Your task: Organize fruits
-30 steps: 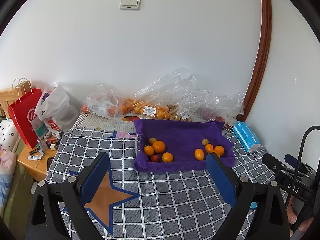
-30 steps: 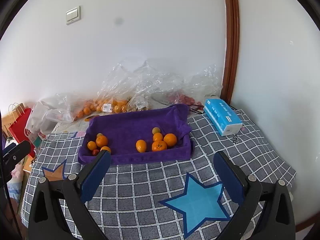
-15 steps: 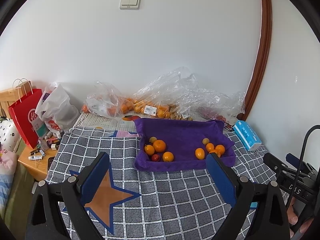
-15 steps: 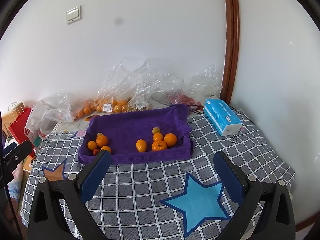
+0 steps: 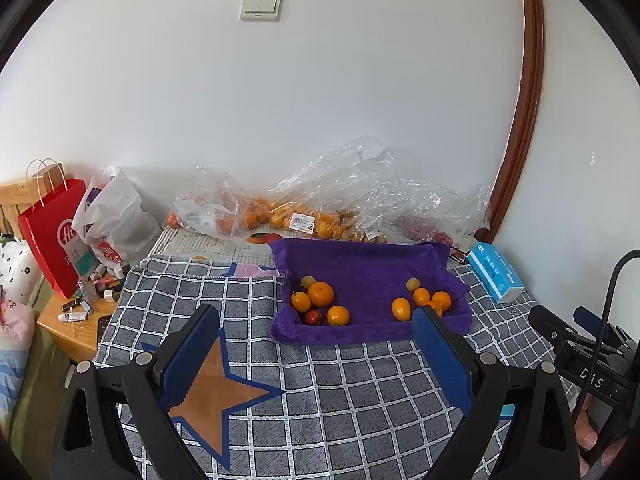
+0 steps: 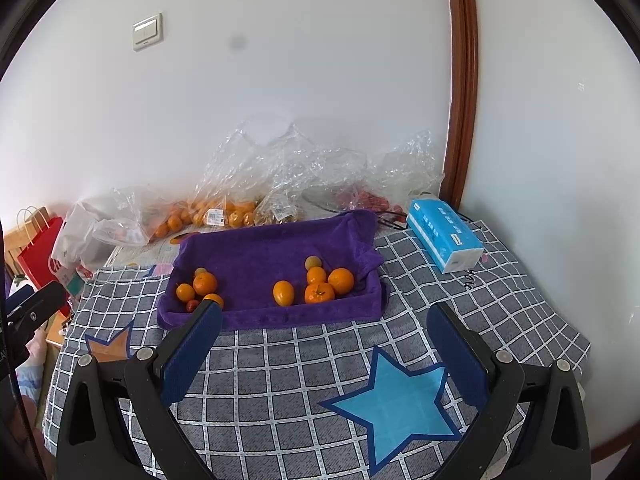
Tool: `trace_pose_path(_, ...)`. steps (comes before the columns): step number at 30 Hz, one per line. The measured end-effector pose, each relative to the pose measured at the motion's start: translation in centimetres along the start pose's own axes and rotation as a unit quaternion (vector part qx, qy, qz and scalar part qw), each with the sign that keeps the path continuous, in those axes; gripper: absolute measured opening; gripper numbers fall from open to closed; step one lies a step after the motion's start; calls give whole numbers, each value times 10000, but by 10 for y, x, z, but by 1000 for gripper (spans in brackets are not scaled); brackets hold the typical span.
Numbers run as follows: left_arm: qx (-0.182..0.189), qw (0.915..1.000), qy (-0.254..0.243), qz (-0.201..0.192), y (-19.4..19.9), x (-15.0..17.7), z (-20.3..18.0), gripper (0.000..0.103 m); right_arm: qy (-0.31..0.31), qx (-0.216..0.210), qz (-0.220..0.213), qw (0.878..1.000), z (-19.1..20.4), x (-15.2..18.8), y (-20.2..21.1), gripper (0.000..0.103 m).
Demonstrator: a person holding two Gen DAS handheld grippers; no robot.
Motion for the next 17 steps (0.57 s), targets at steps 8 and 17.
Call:
trace_pose_path(8,1,10000,2,-17,1,-1,0,98,1,15,-7,10000,-1,-1,0,101)
trace_pose_path(17,17,10000,-11,-45,4,-2,-2,99,-16,18,6,10000,-2,0,-1,101)
Point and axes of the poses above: each gripper's, at about its wrist camera, not at the fingertips, and y roughly against the way its jaws point, z to its left, x to its underside, the point moved 7 cm from there along -y, roughly the way its jaws point, and after that the axes turned 8 degrees about -z, right-handed, at the moved point
